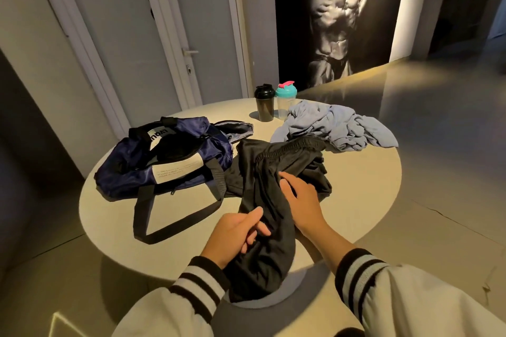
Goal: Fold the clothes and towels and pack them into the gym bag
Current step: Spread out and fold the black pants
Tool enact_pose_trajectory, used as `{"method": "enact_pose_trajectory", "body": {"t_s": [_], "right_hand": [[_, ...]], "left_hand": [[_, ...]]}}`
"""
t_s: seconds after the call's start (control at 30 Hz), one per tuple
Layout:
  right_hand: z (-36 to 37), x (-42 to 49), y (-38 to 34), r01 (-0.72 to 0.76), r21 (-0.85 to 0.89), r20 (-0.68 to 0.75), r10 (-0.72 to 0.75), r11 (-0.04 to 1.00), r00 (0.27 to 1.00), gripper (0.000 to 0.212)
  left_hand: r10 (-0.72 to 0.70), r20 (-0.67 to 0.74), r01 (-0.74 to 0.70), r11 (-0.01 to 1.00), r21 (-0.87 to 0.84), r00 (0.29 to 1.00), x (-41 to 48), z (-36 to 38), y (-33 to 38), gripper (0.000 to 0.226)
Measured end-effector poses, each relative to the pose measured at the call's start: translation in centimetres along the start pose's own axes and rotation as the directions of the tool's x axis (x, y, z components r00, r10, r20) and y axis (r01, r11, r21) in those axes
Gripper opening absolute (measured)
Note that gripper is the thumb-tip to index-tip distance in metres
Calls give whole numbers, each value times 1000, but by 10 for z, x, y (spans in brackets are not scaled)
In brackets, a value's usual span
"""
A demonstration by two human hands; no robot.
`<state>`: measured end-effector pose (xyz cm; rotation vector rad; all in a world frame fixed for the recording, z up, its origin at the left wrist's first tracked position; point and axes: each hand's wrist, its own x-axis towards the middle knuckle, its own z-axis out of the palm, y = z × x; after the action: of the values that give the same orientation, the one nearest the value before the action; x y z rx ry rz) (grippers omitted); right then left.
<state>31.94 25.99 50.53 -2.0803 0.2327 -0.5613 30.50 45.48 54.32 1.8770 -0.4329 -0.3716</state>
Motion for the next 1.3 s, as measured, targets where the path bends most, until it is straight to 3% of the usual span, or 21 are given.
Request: {"method": "enact_pose_trajectory", "body": {"t_s": [0.1,0.17,0.27,0.4,0.47,0.57,0.63,0.73,0.8,0.93,1.07,1.13,1.23,1.3], "right_hand": [[-4,-7,-4,7,69,87,-13,998,996,31],[-5,-10,-4,-12,124,124,-4,992,992,29],[-4,-13,-6,-4,194,154,-27,981,988,25],[-4,-12,-3,-22,245,55,9,969,998,14],[-3,-11,-1,-38,210,12,36,977,999,15],[1,-4,7,-60,98,8,60,993,998,39],[2,1,9,-81,55,-20,82,995,996,48],[4,7,8,-123,-30,-121,119,992,986,52],[5,8,9,-135,-60,-156,124,989,980,53],[6,5,10,-59,-101,-123,47,993,991,50],[3,-1,8,16,-169,-29,-21,986,999,45],[3,-1,8,30,-203,16,-28,979,999,45],[7,4,9,-2,-201,33,9,980,999,47],[9,8,11,-68,-187,-20,65,980,998,50]], "left_hand": [[209,-215,-171,968,184,954,14,1,3,28],[273,-325,-217,956,198,905,31,2,6,14],[123,-250,-113,992,55,960,61,9,11,50],[5,-109,-16,994,-105,994,86,24,7,82],[4,-98,-2,1000,21,995,95,28,-4,71],[34,-211,-9,993,120,977,93,30,-13,41],[30,-351,-13,999,50,936,82,23,-14,34],[-21,-602,-54,993,-106,798,61,1,-17,22],[-87,-667,-81,973,-216,740,51,-16,-21,23],[-19,-547,-113,972,-206,837,47,-22,-25,30],[99,-442,-18,983,183,891,66,-12,-17,24],[62,-361,57,949,309,931,77,-8,-15,10],[26,-123,28,909,416,992,78,-6,-14,43],[12,-64,20,880,475,998,73,-6,-15,68]]}}
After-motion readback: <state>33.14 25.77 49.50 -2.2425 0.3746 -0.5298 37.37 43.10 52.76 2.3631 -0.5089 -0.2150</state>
